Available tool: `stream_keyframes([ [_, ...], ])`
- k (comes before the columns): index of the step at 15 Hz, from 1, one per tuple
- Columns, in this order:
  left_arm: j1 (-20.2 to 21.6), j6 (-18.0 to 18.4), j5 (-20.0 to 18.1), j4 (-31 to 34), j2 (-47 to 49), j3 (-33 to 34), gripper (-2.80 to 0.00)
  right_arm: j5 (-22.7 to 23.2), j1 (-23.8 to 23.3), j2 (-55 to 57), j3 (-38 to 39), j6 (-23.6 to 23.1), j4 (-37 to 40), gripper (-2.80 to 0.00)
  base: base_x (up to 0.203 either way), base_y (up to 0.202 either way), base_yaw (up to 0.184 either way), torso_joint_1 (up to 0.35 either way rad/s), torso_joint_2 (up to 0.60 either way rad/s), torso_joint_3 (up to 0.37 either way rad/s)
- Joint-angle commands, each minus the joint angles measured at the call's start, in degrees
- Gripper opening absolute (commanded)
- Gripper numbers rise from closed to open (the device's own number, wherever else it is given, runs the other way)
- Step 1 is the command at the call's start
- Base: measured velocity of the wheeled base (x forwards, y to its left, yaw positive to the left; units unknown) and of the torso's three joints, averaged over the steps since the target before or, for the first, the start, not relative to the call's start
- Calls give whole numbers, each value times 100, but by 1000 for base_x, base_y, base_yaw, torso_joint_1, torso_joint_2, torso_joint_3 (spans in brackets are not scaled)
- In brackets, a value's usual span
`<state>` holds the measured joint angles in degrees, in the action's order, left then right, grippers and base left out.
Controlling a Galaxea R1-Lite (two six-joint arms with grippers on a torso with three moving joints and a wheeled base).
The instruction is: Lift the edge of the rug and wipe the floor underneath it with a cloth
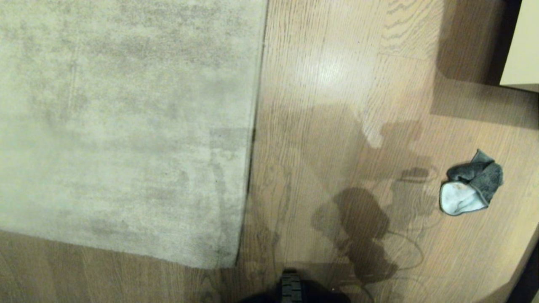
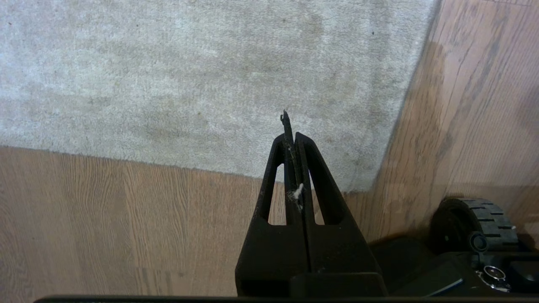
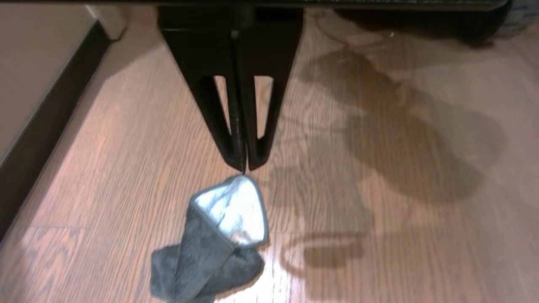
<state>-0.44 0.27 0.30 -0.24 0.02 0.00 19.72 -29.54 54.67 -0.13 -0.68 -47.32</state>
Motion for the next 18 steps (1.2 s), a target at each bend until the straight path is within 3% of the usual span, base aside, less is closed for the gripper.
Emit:
stream_keyframes([
  [1,0,0,5,-2,6,0,-280,25,6,-879,12,-22,450,-280,0,0,0,0,0,0],
  [5,0,0,5,-2,6,0,-280,21,15,-2290,10,-246,2043,-280,0,0,0,0,0,0],
  [8,0,0,5,-2,6,0,-280,-159,15,-2336,13,-461,2485,-280,0,0,0,0,0,0],
  [11,0,0,5,-2,6,0,-280,-1482,18,-2411,13,-981,3652,-280,0,0,0,0,0,0],
  [12,0,0,5,-2,6,0,-280,-1680,23,-2433,13,-1040,4006,-280,0,0,0,0,0,0],
  [14,0,0,5,-2,6,0,-280,-1840,27,-2443,13,-817,4452,-280,0,0,0,0,0,0],
  [18,0,0,5,-2,6,0,-280,-1858,45,-2433,13,-491,4626,-280,0,0,0,0,0,0],
])
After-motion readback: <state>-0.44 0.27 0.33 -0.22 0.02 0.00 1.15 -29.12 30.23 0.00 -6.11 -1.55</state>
